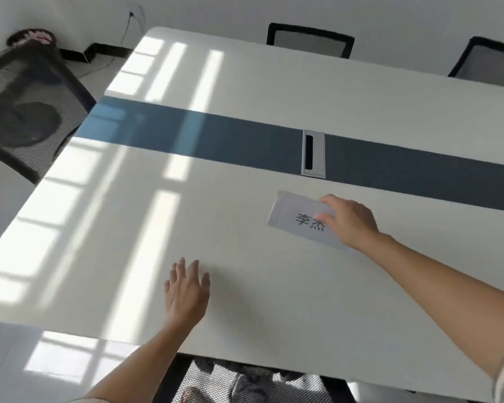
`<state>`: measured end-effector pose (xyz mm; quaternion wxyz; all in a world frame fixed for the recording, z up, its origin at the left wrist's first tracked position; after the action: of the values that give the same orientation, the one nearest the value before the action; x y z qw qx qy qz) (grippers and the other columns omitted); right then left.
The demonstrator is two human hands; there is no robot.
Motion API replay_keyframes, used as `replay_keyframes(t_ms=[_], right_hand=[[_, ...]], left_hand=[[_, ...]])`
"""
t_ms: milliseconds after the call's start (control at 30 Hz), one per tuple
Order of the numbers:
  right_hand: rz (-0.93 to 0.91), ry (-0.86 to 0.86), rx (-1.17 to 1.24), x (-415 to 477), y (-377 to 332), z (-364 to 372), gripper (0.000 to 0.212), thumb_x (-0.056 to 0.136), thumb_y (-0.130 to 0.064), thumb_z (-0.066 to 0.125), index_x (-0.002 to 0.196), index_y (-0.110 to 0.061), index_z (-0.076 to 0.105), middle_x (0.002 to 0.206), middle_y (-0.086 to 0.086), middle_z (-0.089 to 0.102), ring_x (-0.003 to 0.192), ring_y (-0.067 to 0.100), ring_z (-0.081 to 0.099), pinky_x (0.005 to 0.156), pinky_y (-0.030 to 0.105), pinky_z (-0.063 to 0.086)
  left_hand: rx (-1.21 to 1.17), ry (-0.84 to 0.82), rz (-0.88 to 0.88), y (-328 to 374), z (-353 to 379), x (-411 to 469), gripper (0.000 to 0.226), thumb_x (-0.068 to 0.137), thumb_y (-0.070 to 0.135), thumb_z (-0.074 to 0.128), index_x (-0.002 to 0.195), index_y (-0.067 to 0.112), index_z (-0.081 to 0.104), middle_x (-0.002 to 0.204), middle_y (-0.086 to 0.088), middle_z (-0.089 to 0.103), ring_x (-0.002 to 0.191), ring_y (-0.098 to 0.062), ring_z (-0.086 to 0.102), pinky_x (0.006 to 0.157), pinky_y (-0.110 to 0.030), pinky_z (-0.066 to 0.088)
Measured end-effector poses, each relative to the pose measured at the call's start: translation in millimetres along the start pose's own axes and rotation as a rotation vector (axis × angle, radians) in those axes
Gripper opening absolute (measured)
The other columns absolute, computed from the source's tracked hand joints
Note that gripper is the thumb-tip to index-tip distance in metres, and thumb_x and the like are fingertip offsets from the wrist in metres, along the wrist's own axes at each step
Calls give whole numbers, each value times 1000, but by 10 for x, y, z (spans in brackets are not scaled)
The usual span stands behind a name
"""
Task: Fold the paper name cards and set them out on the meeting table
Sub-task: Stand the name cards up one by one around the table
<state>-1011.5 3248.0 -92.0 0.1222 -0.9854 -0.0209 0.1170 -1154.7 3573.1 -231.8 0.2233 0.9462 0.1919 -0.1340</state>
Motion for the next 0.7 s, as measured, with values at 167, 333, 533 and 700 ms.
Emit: replay_keyframes(t_ms=[167, 333, 533, 700], right_hand=[[-46, 22, -147, 738, 69, 237, 37, 95, -34, 52, 129, -18, 52, 125, 13, 63, 110, 35, 56, 89, 39, 39], [-115, 65, -159, 1149, 139, 451, 35, 94, -31, 54, 126, -17, 55, 128, 8, 63, 115, 32, 53, 92, 41, 36], [-107, 127, -198, 1376, 146, 510, 49, 95, -32, 49, 142, -24, 41, 147, 7, 46, 136, 31, 34, 105, 46, 28], [-86, 56, -294, 1112, 58, 744, 67, 96, -44, 39, 153, -31, 6, 163, 8, 3, 149, 32, -2, 116, 56, 5]], left_hand=[[171, 24, 41, -173, 440, -16, 69, 93, 54, 19, 151, 18, 16, 161, -15, 6, 148, -30, -2, 118, -43, -2], [221, 54, 46, -195, 490, -2, 74, 92, 57, 11, 150, 12, 21, 159, -19, 15, 147, -34, 6, 117, -44, 1], [244, 30, 28, -205, 510, 3, 75, 91, 58, 10, 149, 12, 26, 158, -18, 19, 147, -33, 7, 117, -45, 5], [244, 8, 9, -201, 519, 15, 76, 91, 58, 9, 147, 11, 30, 156, -19, 23, 145, -35, 12, 116, -44, 5]])
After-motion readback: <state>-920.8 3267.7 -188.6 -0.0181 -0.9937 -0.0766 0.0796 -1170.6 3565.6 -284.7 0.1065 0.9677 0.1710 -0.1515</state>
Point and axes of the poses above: each hand's wrist, its own x-axis towards the middle knuckle, its own z-axis out of the palm, y = z × x, the point moved 9 cm from there along x, towards the middle knuckle
